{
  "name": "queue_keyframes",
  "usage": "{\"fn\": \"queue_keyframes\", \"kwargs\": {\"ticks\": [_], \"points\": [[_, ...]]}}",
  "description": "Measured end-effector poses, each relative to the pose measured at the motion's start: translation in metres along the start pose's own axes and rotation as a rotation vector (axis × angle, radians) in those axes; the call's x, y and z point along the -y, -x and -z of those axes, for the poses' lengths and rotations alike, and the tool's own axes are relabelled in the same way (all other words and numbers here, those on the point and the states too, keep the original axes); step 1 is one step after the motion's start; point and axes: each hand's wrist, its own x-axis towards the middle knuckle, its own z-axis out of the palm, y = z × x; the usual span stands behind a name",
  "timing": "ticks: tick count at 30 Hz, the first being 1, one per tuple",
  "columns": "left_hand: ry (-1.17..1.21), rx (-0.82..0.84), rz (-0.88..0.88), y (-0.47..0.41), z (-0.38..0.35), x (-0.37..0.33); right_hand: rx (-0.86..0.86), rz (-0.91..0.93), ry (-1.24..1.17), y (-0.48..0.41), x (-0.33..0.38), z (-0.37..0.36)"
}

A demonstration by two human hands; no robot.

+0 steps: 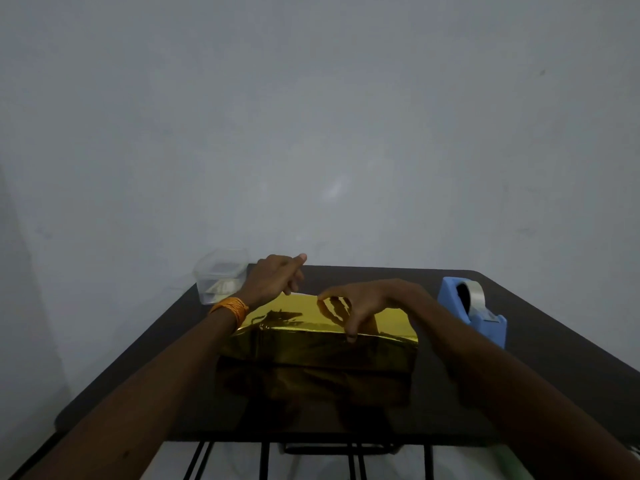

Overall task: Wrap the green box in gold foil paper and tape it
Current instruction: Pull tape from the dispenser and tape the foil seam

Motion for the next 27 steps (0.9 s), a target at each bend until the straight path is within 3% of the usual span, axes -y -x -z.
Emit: {"fn": "queue_keyframes", "kwargs": {"ticks": [9, 12, 14, 17, 19, 22, 27], "points": [[-0.032, 0.025, 0.011, -0.016, -0.003, 0.012, 0.08, 0.109, -0.06, -0.005, -0.02, 0.012], [-0.022, 0.014, 0.054, -0.026, 0.001, 0.026, 0.099, 0.156, -0.186, -0.011, -0.031, 0.019], [-0.062, 0.019, 0.093, -0.035, 0.003, 0.038, -0.044, 0.168, -0.307, -0.016, -0.035, 0.023], [-0.128, 0.062, 0.15, -0.05, 0.005, 0.057, -0.39, 0.121, -0.322, -0.039, -0.049, 0.028], [-0.19, 0.11, 0.167, -0.059, 0.001, 0.069, -0.448, 0.047, -0.237, -0.061, -0.062, 0.028], [-0.296, 0.192, 0.195, -0.072, -0.007, 0.088, -0.347, -0.095, -0.076, -0.086, -0.073, 0.025], [-0.497, 0.511, 0.276, -0.086, -0.02, 0.111, -0.114, -0.251, 0.063, -0.114, -0.091, 0.019]]}}
